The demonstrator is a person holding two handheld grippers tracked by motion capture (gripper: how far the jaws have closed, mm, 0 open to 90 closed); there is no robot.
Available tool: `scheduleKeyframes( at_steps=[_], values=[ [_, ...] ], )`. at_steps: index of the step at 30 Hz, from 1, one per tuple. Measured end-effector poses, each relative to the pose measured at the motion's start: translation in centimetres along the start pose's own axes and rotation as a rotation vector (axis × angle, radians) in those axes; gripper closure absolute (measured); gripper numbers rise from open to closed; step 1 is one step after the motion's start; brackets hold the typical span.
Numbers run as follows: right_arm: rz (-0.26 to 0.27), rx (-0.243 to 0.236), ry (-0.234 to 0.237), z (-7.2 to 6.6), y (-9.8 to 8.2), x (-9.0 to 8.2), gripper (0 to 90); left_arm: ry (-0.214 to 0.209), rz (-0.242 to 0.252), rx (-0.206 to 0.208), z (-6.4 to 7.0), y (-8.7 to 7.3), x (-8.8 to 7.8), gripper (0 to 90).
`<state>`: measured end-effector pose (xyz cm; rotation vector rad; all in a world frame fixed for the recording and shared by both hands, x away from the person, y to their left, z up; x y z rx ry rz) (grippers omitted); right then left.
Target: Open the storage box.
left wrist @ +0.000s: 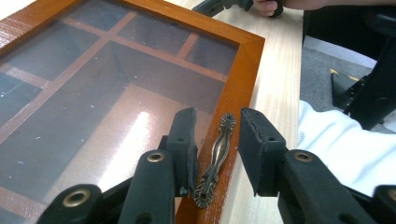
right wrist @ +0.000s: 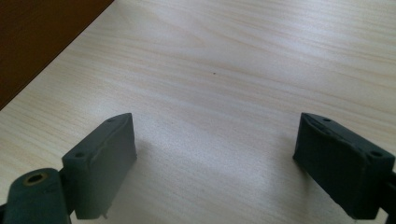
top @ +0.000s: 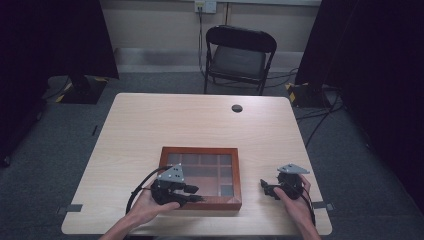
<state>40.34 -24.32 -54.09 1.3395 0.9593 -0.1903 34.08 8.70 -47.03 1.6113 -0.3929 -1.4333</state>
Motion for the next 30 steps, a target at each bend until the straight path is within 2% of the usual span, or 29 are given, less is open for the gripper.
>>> scheduleKeyframes(
  at_steps=[5,9,20,25,30],
  values=[
    [0.0,0.0,0.0,0.0,0.0,0.0,11.8,-0.01,-0.026,0.013,0.3,-0.28,0.43,75.1],
    [0.0,0.0,0.0,0.0,0.0,0.0,11.8,-0.009,-0.027,0.017,0.28,-0.39,0.64,77.5],
    [0.0,0.0,0.0,0.0,0.0,0.0,11.8,0.014,-0.025,0.059,0.49,-0.46,0.68,79.6],
    [0.0,0.0,0.0,0.0,0.0,0.0,11.8,0.018,-0.028,0.061,0.55,-0.38,0.71,80.4],
    [0.0,0.0,0.0,0.0,0.0,0.0,11.8,-0.005,-0.028,0.044,0.59,-0.05,1.12,80.9]
  ],
)
Point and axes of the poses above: each handheld gripper's, and its own axes: x roughly forward along the jaws, y roughly out of its top, z roughly to its right, the point moved 6 cm from there along x, roughly forward along the jaws, and after that the axes turned 7 degrees about y, right-handed, at the moved point
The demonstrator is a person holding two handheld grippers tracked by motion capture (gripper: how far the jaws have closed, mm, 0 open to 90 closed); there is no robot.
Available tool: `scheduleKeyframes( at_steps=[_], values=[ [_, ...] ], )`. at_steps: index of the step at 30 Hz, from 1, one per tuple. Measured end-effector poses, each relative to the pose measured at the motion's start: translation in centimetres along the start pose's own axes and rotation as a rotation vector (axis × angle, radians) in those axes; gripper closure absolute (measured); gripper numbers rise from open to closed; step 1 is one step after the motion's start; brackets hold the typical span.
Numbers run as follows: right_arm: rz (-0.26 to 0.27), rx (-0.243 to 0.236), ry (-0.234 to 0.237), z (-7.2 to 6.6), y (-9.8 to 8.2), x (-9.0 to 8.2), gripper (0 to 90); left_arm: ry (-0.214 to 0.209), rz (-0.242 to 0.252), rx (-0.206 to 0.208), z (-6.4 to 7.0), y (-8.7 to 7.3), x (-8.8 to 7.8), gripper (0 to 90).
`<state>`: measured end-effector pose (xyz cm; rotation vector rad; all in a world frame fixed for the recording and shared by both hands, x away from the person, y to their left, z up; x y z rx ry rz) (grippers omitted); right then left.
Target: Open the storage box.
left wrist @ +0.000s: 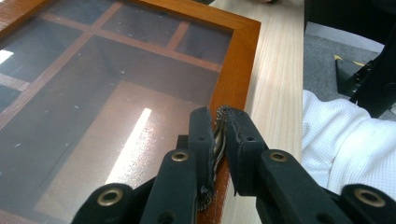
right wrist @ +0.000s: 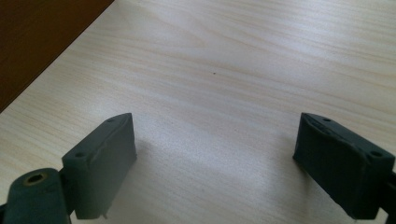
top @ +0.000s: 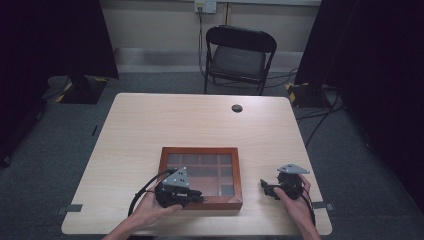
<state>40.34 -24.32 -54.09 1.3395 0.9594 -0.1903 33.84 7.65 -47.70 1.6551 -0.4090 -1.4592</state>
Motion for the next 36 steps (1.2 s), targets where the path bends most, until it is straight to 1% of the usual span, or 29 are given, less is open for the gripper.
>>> scheduleKeyframes(
  at_steps=[2,5,6,8,18,20,22,29,30,31,36],
  values=[
    [0.0,0.0,0.0,0.0,0.0,0.0,11.8,-0.005,0.001,-0.001,0.1,0.2,0.2,81.2],
    [0.0,0.0,0.0,0.0,0.0,0.0,11.8,-0.01,-0.012,-0.004,-0.1,0.2,0.2,81.3],
    [0.0,0.0,0.0,0.0,0.0,0.0,11.8,-0.014,-0.003,-0.016,-0.1,0.2,0.2,81.3],
    [0.0,0.0,0.0,0.0,0.0,0.0,11.8,-0.019,-0.004,-0.025,-0.1,0.2,0.2,81.4],
    [0.0,0.0,0.0,0.0,0.0,0.0,11.8,-0.027,-0.015,-0.031,-0.2,0.3,0.1,81.4],
    [0.0,0.0,0.0,0.0,0.0,0.0,11.8,-0.03,-0.008,-0.036,-0.2,0.4,0.1,81.4],
    [0.0,0.0,0.0,0.0,0.0,0.0,11.8,-0.027,-0.013,-0.028,-0.2,0.4,0.0,81.4],
    [0.0,0.0,0.0,0.0,0.0,0.0,11.8,-0.04,-0.011,-0.039,-0.3,0.6,-0.5,81.3],
    [0.0,-0.001,0.0,0.0,0.0,0.0,11.8,-0.041,-0.014,-0.031,-0.3,0.7,-0.6,81.3],
    [0.0,-0.001,0.0,0.0,0.0,0.0,11.8,-0.045,-0.002,-0.036,-0.4,0.8,-0.7,81.3],
    [0.0,0.0,0.0,0.0,0.0,0.0,11.8,-0.052,0.005,-0.045,-0.5,1.3,-1.3,81.3]
  ],
)
Point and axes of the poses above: each handheld gripper's, and its own axes: x roughly forward along the jaws, y roughly out of its top, z roughly to its right, the point moved 6 cm from there along x, roughly forward along the jaws, and after that the axes turned 7 degrees about y, right-handed, at the moved point
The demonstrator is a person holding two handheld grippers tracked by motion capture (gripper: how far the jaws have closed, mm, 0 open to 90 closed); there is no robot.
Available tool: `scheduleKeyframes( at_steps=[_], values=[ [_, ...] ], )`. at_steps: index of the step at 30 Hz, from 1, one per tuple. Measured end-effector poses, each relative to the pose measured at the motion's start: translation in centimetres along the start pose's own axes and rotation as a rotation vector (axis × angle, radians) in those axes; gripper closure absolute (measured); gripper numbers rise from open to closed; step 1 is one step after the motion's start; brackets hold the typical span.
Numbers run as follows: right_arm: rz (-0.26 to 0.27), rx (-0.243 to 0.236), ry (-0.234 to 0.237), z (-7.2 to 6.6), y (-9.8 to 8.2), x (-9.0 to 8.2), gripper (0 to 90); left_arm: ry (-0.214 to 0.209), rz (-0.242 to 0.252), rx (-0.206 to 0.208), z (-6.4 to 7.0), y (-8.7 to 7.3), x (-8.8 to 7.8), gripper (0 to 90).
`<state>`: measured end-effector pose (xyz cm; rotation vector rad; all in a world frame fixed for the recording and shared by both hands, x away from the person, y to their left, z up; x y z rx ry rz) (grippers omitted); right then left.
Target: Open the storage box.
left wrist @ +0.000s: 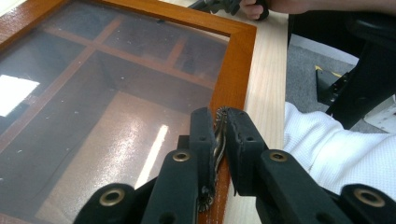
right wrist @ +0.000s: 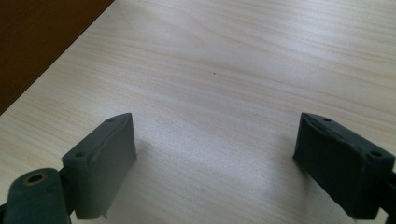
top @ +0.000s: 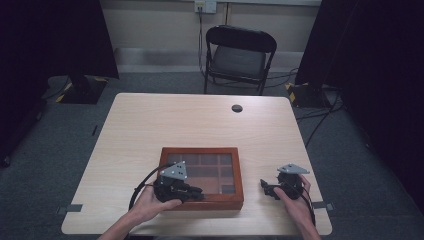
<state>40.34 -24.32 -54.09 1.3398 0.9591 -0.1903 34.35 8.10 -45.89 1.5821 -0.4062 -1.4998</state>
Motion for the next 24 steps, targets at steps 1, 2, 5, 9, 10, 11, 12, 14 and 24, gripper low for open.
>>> scheduleKeyframes(
  at_steps=[1,2,5,9,10,11,12,14,24],
  values=[
    [0.0,0.0,0.0,0.0,0.0,0.0,11.8,-0.005,0.007,-0.004,0.0,0.0,0.0,81.3],
    [0.0,0.0,0.0,0.0,0.0,0.0,11.8,-0.005,0.006,-0.004,0.0,0.1,0.0,81.3],
    [0.0,0.0,0.0,0.0,0.0,0.0,11.8,-0.013,0.006,-0.007,-0.1,0.1,-0.2,81.3],
    [0.0,-0.001,0.0,0.0,0.0,0.0,11.8,-0.016,-0.008,-0.003,-0.2,0.2,-0.4,81.3],
    [0.0,0.0,0.0,0.0,0.0,0.0,11.8,-0.015,-0.009,-0.005,-0.2,0.3,-0.4,81.3],
    [0.0,0.0,0.0,0.0,0.0,0.0,11.8,-0.015,-0.008,-0.004,-0.2,0.4,-0.4,81.3],
    [0.0,0.0,0.0,0.0,0.0,0.0,11.8,-0.018,-0.005,-0.007,-0.1,0.5,-0.4,81.3],
    [0.0,-0.001,0.0,0.0,0.0,0.0,11.8,-0.019,0.0,-0.011,-0.3,0.6,-0.7,81.3],
    [0.0,0.0,0.0,0.0,0.0,0.0,11.8,-0.029,-0.02,-0.011,-0.4,1.2,-1.0,81.3]
  ],
)
Point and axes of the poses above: each handheld gripper's, and its own axes: x roughly forward along the jaws, y roughly out of its top, z roughly to its right, the point moved 6 cm from there along x, roughly forward along the jaws, and after that the axes turned 7 degrees about y, right-handed, at the moved point
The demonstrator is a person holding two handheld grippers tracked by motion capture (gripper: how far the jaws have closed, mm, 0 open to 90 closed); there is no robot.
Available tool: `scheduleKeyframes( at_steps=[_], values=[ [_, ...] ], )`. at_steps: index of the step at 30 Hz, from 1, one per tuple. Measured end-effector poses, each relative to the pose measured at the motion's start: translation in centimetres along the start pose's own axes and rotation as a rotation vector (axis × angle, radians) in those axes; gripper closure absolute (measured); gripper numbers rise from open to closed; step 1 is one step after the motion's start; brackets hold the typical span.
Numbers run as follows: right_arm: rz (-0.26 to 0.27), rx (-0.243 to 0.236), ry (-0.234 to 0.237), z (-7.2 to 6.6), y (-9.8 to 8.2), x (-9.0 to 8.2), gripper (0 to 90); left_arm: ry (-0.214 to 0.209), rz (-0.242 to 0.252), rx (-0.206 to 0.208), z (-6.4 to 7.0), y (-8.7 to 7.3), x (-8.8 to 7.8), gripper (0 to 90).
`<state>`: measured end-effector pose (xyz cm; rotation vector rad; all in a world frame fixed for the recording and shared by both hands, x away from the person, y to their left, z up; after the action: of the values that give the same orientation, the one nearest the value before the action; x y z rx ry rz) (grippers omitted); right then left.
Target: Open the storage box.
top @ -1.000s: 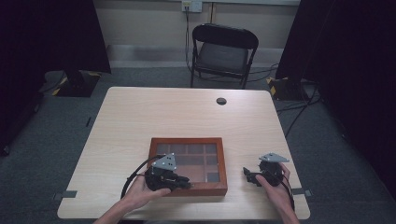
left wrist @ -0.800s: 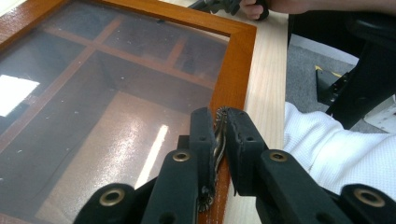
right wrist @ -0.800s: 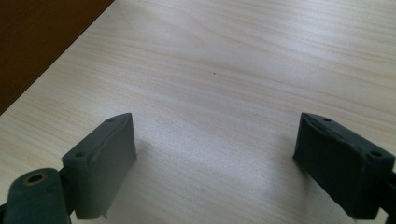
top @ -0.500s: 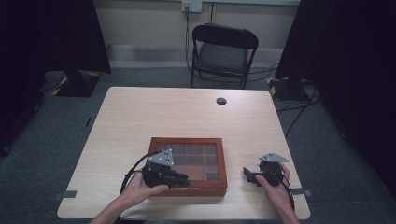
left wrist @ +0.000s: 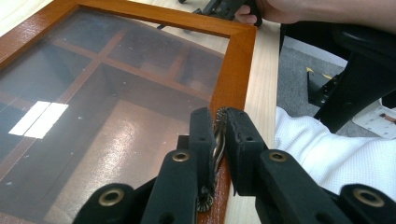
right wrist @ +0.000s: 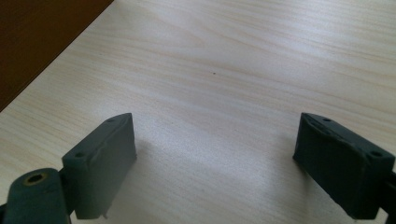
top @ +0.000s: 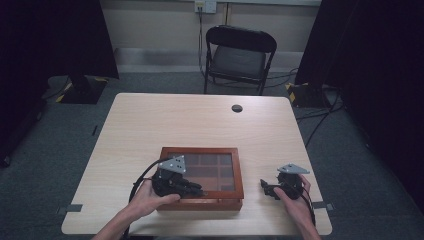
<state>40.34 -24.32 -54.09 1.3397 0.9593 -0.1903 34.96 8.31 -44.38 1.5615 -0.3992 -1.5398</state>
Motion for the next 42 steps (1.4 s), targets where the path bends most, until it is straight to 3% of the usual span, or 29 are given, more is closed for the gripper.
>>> scheduleKeyframes(
  at_steps=[20,22,42],
  values=[
    [0.0,0.0,0.0,0.0,0.0,0.0,11.8,-0.006,-0.013,0.0,-0.2,1.1,-0.6,81.3],
    [0.0,0.0,0.0,0.0,0.0,0.0,11.8,-0.001,0.002,-0.009,-0.2,1.3,-0.8,81.3],
    [0.0,0.0,0.0,0.0,0.0,0.0,11.8,0.015,-0.001,0.025,-0.5,3.1,-2.0,81.3]
  ],
)
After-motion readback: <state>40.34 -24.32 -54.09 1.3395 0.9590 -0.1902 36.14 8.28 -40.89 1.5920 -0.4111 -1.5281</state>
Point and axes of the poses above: each handheld gripper's, and its own axes: x roughly forward along the jaws, y roughly out of its top, z roughly to its right, the point moved 6 cm from there along x, roughly forward along the jaws, and after that the axes turned 7 degrees about y, right-handed, at the moved point
